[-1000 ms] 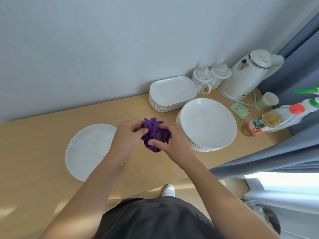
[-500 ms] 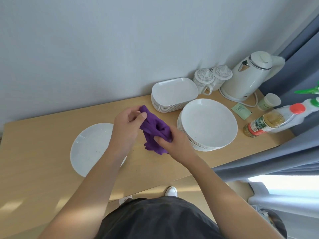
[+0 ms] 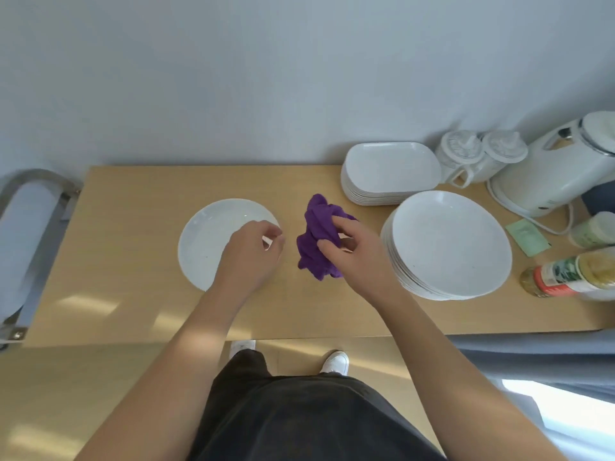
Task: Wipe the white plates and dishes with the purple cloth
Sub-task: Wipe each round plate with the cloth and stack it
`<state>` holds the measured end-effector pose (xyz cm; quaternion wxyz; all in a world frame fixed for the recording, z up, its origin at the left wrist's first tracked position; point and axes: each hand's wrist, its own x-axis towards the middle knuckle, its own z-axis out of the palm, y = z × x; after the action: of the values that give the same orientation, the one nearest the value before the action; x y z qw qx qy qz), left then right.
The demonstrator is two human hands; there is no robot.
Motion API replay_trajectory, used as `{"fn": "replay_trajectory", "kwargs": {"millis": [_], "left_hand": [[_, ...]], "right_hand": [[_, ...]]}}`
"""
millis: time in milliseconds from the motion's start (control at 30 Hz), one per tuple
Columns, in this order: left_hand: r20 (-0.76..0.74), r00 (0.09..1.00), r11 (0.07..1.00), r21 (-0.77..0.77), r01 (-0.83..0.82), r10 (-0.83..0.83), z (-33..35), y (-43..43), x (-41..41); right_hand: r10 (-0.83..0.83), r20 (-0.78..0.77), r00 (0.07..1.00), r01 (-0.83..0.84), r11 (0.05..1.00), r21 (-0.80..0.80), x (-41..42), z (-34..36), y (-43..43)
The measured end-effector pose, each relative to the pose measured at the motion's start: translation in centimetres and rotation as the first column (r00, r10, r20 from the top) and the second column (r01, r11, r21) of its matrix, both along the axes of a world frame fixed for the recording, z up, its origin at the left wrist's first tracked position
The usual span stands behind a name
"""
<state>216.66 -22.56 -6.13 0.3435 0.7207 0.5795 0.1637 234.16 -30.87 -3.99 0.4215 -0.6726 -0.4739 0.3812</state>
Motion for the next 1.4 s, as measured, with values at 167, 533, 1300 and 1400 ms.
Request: {"fn": "replay_trajectory", "kwargs": {"millis": [167, 533, 1300, 1400], "left_hand": [[-0.101, 0.983, 0.988, 0.029, -0.149, 0.151, -1.3, 1.4, -5.2], [-0.228, 0.97, 0.996, -0.009, -0.09, 0.086, -4.4, 8.2, -13.8], [0.098, 0.995, 0.975, -0.222, -0.003, 0.026, -7.6, 13.6, -16.6], [0.147, 0.987, 0.967, -0.253, -0.03, 0.069, -7.4, 13.6, -16.9]], "right_hand": [[-0.03, 0.143, 0.989, 0.032, 0.999, -0.01, -3.4, -0.4, 2.3], [0.175, 0.546, 0.819, 0.004, 0.951, -0.311, -12.1, -6.2, 6.9], [0.329, 0.729, 0.601, -0.088, 0.933, -0.349, -19.5, -12.8, 14.1], [0.294, 0.707, 0.644, -0.125, 0.951, -0.282, -20.9, -13.3, 14.0]]}}
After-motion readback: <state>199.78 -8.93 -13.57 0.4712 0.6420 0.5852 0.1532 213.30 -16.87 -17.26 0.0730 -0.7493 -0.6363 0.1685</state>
